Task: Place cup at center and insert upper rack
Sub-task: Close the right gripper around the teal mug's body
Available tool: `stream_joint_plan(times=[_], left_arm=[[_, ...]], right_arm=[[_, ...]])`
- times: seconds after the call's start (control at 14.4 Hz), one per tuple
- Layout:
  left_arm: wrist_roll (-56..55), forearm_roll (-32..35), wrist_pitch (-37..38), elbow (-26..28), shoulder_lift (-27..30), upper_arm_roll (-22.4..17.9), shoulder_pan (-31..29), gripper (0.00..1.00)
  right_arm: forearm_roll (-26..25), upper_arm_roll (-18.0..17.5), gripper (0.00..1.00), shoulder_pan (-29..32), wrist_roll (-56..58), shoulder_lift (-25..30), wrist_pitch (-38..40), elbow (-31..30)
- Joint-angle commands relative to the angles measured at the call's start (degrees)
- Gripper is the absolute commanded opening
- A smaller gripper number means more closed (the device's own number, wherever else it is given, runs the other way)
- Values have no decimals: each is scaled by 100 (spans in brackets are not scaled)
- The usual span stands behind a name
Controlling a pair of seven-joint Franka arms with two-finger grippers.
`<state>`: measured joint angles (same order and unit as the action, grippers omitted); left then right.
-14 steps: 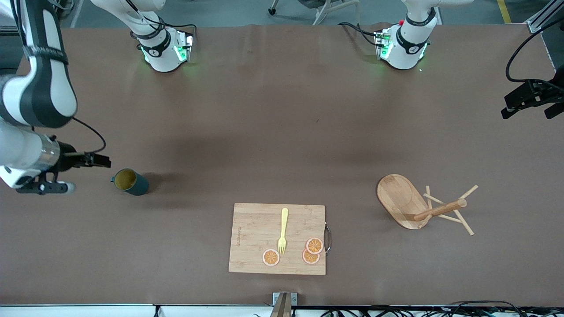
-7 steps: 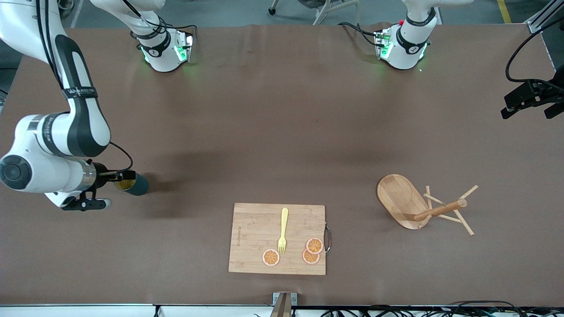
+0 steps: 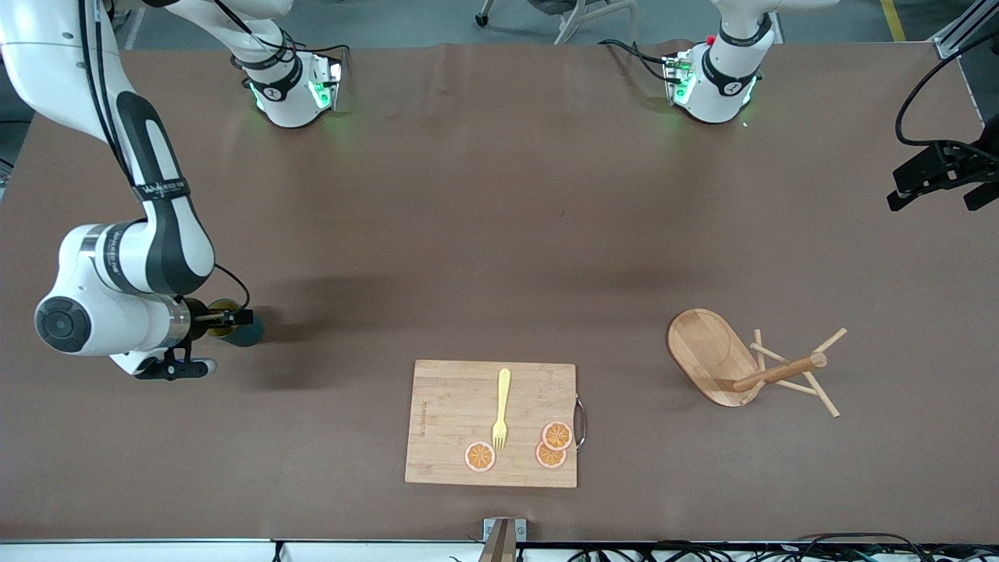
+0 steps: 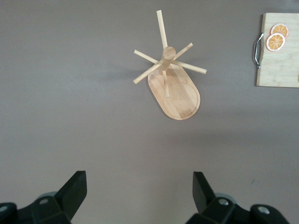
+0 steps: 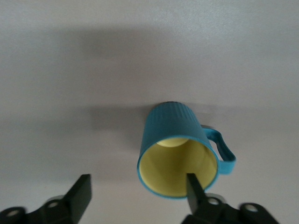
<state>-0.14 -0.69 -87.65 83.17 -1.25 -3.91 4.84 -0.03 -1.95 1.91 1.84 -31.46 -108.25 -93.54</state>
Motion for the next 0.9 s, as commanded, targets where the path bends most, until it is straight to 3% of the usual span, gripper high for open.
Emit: stream_joint_plan(times=[0.0,0.83], left_arm=[[-65,25,-33,-12,37,31,-1,100],[-65,8,-33,-12,37,31,-1,100]], right_arm=[[-33,-34,80,-7,36,-79,-47,20],[-24,-25,54,11,-421,-299,-214,-15]])
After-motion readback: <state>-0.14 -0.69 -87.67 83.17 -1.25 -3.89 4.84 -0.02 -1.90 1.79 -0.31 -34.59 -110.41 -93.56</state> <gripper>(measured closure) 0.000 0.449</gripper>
